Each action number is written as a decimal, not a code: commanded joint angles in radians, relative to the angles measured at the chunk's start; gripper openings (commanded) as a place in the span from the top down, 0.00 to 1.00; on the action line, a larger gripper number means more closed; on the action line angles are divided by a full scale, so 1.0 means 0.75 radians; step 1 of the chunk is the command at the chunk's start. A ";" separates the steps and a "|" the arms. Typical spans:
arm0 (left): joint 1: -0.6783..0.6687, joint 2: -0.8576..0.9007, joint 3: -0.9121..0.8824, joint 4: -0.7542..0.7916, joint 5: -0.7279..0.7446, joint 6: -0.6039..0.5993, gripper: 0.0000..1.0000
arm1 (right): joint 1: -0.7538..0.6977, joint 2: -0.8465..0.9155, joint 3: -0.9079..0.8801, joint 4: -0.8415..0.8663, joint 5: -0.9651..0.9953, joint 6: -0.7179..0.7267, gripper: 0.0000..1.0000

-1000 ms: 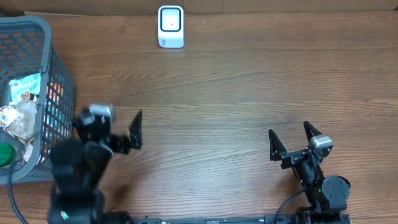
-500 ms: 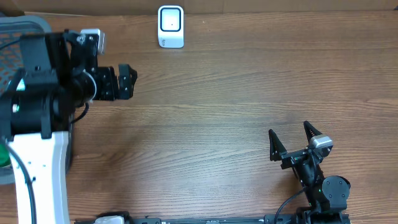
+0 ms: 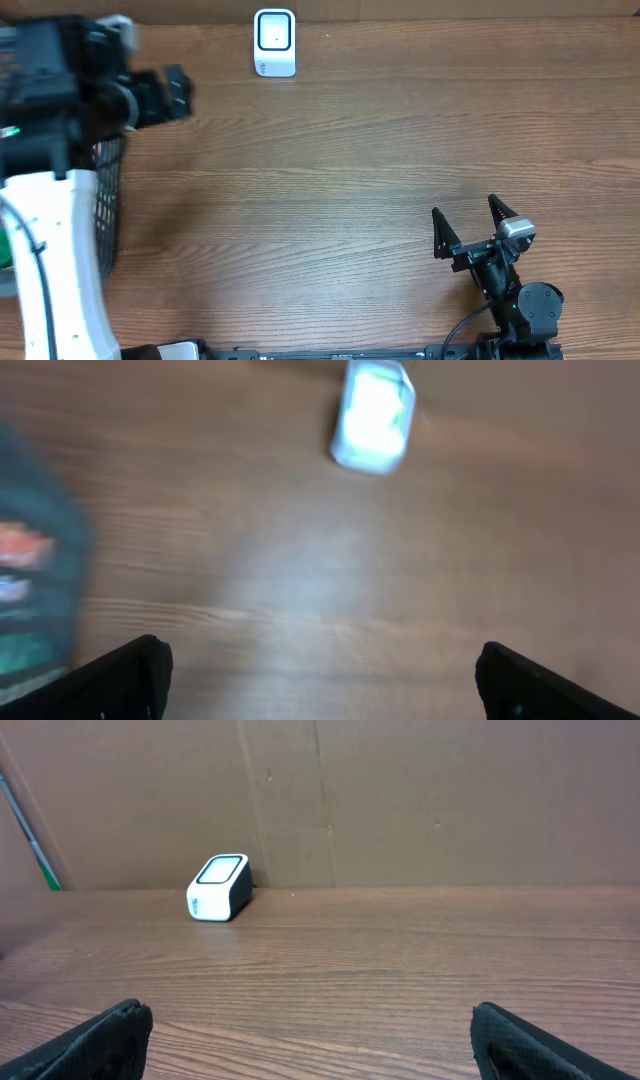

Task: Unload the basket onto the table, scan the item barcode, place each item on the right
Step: 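Move the left gripper over the grey basket and reach down inside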

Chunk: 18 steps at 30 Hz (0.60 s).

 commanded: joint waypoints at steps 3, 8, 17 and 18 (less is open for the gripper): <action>0.275 -0.020 0.192 -0.081 -0.199 -0.199 0.00 | -0.008 -0.016 -0.014 0.007 -0.002 0.004 0.00; 0.548 0.008 0.190 -0.140 -0.343 -0.295 0.00 | -0.008 -0.016 -0.014 0.007 -0.002 0.005 0.00; 0.813 0.163 0.057 -0.195 -0.368 -0.329 0.00 | -0.008 -0.016 -0.014 0.007 -0.002 0.005 0.00; 0.825 0.176 0.027 -0.183 -0.375 -0.330 0.00 | -0.008 -0.016 -0.014 0.007 -0.002 0.005 0.00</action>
